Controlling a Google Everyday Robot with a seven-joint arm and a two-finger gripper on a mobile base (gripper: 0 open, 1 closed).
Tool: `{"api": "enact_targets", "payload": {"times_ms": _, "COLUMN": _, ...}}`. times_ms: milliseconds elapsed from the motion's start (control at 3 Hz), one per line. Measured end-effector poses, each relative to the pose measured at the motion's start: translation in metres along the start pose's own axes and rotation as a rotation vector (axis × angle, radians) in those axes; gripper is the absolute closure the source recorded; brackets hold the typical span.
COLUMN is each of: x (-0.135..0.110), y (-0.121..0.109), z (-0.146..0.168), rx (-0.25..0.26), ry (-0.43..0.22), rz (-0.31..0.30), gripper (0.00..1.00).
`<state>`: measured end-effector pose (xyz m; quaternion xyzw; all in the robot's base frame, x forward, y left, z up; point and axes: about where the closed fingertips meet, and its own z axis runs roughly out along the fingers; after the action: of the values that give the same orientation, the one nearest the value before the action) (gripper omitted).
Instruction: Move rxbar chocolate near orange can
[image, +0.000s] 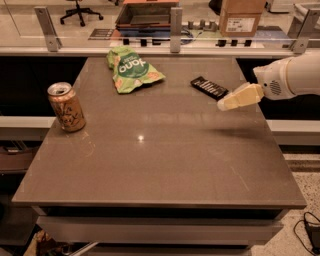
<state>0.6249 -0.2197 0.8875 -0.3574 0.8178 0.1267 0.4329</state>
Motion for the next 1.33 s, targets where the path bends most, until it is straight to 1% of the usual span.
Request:
{"api": "enact_targets", "payload": {"times_ms": 333, "x": -0.004, "y": -0.002, "z": 0.006, "rx": 0.012, "ry": -0.018, "rz": 0.008, "gripper": 0.0}}
{"api": "enact_targets", "payload": {"times_ms": 667, "x": -0.018, "y": -0.011, "z": 0.022, "rx": 0.021, "ry": -0.095, "rz": 0.009, "gripper": 0.0}}
{"api": "enact_targets", "payload": {"times_ms": 1000, "x": -0.025, "y": -0.022, "z": 0.035, "rx": 0.03, "ry": -0.159, "rz": 0.014, "gripper": 0.0}}
{"api": "enact_targets", "payload": {"times_ms": 1333, "x": -0.018, "y": -0.037, "z": 0.051, "rx": 0.042, "ry": -0.184, "rz": 0.037, "gripper": 0.0}}
